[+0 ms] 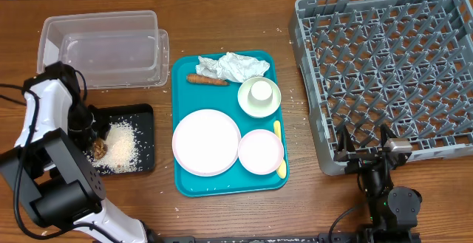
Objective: Sort waste into correct bins and load items into the dishwasher
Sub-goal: 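Carry the brown scrap left and drop it onto the black tray, then move the left gripper back over the carrot beside the white tissue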
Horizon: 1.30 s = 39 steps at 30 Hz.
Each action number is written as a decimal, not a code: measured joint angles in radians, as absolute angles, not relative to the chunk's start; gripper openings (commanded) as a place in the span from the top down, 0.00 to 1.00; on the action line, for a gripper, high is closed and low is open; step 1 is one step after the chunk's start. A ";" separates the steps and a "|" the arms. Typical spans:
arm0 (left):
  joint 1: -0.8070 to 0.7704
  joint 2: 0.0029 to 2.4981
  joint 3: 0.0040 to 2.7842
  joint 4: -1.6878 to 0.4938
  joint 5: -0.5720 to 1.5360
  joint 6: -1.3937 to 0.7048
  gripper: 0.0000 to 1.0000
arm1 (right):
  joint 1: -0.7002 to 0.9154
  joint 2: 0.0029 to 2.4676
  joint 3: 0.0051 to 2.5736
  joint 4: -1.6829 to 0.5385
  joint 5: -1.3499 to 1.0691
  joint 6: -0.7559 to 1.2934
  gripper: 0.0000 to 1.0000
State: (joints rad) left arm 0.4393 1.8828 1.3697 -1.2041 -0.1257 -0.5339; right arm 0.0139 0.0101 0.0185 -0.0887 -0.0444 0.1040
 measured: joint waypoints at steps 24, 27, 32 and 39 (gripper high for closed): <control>-0.187 1.839 1.751 -1.043 0.025 -0.145 0.12 | 0.014 0.010 0.019 -0.089 -0.044 0.104 0.00; -0.263 1.888 1.753 -0.984 -0.036 -0.018 0.12 | 0.014 0.010 0.019 -0.089 -0.044 0.104 0.00; -0.313 2.012 1.753 -0.912 -0.124 0.134 0.12 | 0.014 0.010 0.019 -0.089 -0.044 0.104 0.00; -0.312 2.176 1.753 -0.852 -0.169 0.259 0.21 | 0.014 0.010 0.019 -0.089 -0.044 0.105 0.00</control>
